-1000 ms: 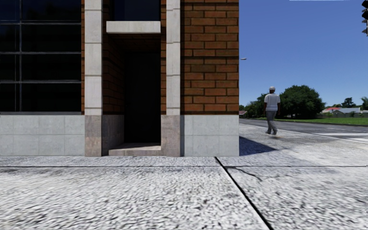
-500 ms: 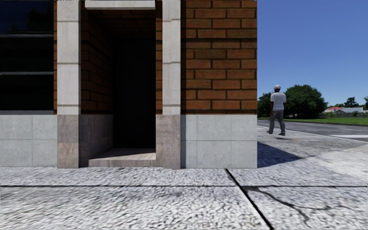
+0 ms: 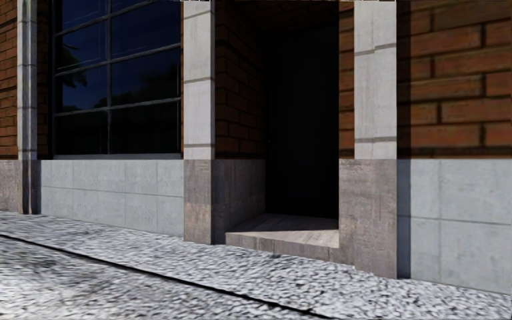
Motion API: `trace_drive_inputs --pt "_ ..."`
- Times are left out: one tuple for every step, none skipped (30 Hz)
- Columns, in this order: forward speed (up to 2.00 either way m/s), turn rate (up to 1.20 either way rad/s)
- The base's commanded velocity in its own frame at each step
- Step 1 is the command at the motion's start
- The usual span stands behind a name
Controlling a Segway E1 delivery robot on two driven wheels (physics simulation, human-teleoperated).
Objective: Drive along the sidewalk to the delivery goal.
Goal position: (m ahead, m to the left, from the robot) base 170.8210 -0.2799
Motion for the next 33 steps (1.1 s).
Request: trace_drive_inputs --pt "1.54 1.20" --pt "1.54 1.20" --pt "1.54 1.20" --pt "1.54 1.20" --pt "1.54 1.20" --pt "1.54 1.20" --pt "1.54 1.20" --pt "1.54 1.20" --pt "1.54 1.20" --pt "1.54 1.20" --pt "1.54 1.20" --pt "1.54 1.19" --pt "1.54 1.19" --pt "1.54 1.18" --pt "1.54 1.18" --pt "1.54 1.18" --pt "1.54 1.11" --pt "1.54 0.97" --pt "1.54 0.91" --pt "1.54 0.91" --pt "1.54 0.90" --pt "1.54 0.90" --pt "1.54 0.90" --pt "1.54 0.78" --pt "1.54 0.78" --pt "1.54 0.00" --pt "1.54 0.00" --pt "1.54 0.00" --pt "1.54 0.00" --pt "1.54 0.00" --pt "1.54 0.00" --pt "1.54 0.00" --pt "1.54 0.00"
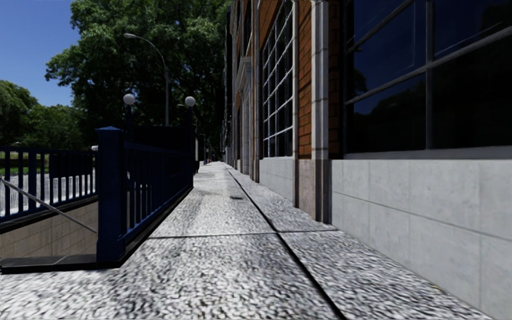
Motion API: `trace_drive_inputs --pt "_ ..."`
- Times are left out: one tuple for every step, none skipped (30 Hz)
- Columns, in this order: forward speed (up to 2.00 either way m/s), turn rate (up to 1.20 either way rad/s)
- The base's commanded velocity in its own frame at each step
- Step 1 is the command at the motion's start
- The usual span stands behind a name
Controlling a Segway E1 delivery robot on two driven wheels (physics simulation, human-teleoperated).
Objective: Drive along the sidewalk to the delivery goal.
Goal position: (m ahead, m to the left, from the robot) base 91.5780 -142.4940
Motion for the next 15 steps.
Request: trace_drive_inputs --pt "1.54 0.00" --pt "1.54 0.00" --pt "1.54 0.00" --pt "1.54 0.00" --pt "1.54 0.00" --pt "1.54 0.00" --pt "1.54 0.00" --pt "1.54 0.00" --pt "1.54 0.00" --pt "1.54 0.00" --pt "1.54 0.00" --pt "1.54 0.00" --pt "1.54 0.00" --pt "1.54 0.00" --pt "1.54 0.00"
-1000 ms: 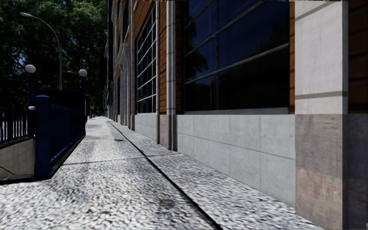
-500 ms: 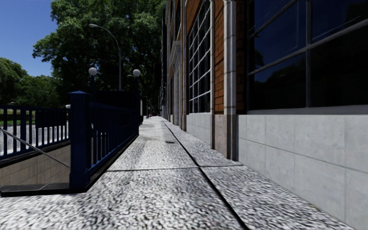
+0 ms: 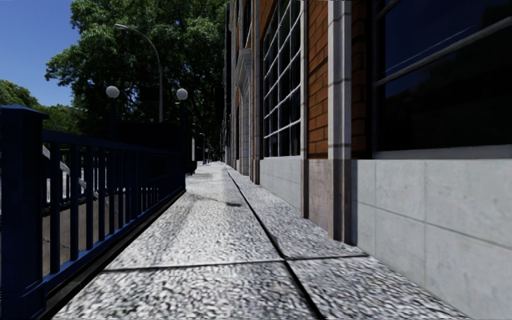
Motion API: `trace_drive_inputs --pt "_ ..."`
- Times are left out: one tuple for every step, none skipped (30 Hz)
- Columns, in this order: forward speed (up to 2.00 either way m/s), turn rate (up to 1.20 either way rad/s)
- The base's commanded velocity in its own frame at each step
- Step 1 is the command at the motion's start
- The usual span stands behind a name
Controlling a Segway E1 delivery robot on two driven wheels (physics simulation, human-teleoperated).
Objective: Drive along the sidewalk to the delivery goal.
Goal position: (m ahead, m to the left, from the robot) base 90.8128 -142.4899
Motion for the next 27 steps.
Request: trace_drive_inputs --pt "1.54 0.15" --pt "1.54 0.15" --pt "1.54 0.37" --pt "1.54 0.58" --pt "1.54 0.65" --pt "1.54 0.66" --pt "1.54 0.20" --pt "1.54 0.20" --pt "1.54 0.04" --pt "1.54 0.00" --pt "1.54 0.00" --pt "1.54 0.00" --pt "1.54 0.00" --pt "1.54 0.00" --pt "1.54 0.00" --pt "1.54 0.00" --pt "1.54 0.00" --pt "1.54 0.00" --pt "1.54 0.00" --pt "1.54 0.00" --pt "1.54 0.45" --pt "1.54 0.61" --pt "1.54 0.61" --pt "1.54 0.66" --pt "1.54 0.67" --pt "1.54 0.58" --pt "1.54 0.41"
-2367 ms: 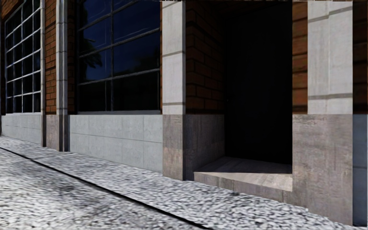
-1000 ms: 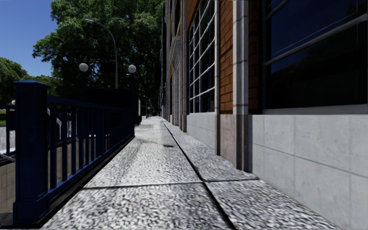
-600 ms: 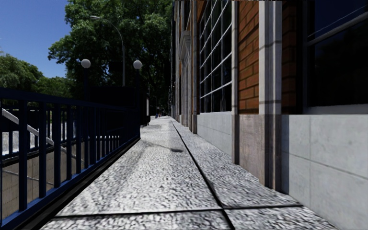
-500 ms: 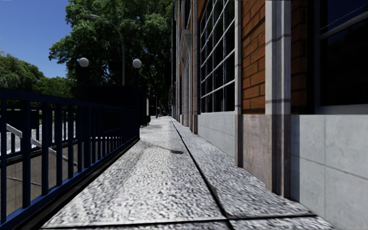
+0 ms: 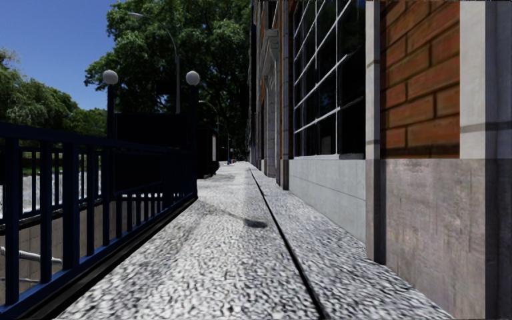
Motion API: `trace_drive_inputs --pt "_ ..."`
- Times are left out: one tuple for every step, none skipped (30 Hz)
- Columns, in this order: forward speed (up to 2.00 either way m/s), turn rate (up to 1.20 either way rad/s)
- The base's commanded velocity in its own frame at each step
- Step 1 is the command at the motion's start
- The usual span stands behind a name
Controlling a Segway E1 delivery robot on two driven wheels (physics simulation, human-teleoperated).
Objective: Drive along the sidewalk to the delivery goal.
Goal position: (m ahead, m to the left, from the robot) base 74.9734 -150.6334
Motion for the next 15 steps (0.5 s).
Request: trace_drive_inputs --pt "1.54 0.41" --pt "1.54 0.13" --pt "1.54 0.03" --pt "1.54 0.00" --pt "1.54 0.00" --pt "1.54 0.00" --pt "1.54 0.00" --pt "1.54 0.00" --pt "1.54 0.00" --pt "1.54 0.00" --pt "1.54 0.00" --pt "1.54 0.00" --pt "1.54 0.00" --pt "1.54 0.00" --pt "1.54 0.00"
